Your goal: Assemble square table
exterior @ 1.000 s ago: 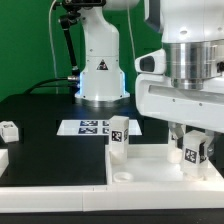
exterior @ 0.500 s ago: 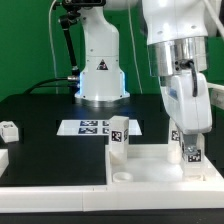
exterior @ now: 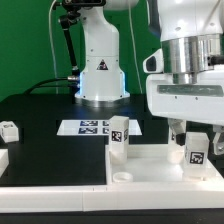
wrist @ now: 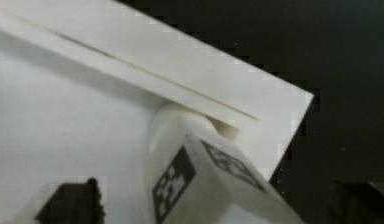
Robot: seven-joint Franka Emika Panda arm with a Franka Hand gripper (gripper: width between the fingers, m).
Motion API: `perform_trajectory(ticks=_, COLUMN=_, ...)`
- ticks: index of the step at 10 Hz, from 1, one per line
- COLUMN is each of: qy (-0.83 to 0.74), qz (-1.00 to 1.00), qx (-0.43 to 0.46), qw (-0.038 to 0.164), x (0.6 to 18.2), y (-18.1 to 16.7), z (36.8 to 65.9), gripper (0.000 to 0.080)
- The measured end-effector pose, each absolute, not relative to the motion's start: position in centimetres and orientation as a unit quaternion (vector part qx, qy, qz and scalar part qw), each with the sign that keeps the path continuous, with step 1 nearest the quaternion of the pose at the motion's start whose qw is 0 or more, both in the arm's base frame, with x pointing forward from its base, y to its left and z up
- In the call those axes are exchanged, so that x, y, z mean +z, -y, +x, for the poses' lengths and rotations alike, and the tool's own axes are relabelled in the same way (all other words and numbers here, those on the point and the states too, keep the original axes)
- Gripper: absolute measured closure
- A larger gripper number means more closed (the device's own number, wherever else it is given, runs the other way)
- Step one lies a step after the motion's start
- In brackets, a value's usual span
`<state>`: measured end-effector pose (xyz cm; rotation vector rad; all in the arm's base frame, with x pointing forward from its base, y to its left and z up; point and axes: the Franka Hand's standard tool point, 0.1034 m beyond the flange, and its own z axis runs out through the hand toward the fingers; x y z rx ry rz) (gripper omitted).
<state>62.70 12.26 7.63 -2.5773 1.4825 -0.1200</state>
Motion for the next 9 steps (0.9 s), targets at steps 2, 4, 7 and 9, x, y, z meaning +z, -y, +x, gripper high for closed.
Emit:
perform_trajectory(ticks=2, qy=-0.431, qz=-0.898, qx=-0.046, qw=0.077, x=7.58, y=-12.28, z=62.7, gripper=0.0151)
perform_trajectory(ticks=4, qy=-0.267, qz=-0.961, qx=-0.053, qw=0.046, x=7.51, y=-12.93, z=63.35, gripper=0.015)
perform_trajectory(ticks=7, qy=-0.289, qz=-0.955, qx=-0.052, qw=0.046, x=7.32, y=-12.74, z=63.28, gripper=0.0259)
perform_trajectory(ticks=9, qy=-0.357, qz=-0.932, qx=-0.041, qw=0.043, x=7.01, y=-12.18, z=62.88, gripper=0.0503)
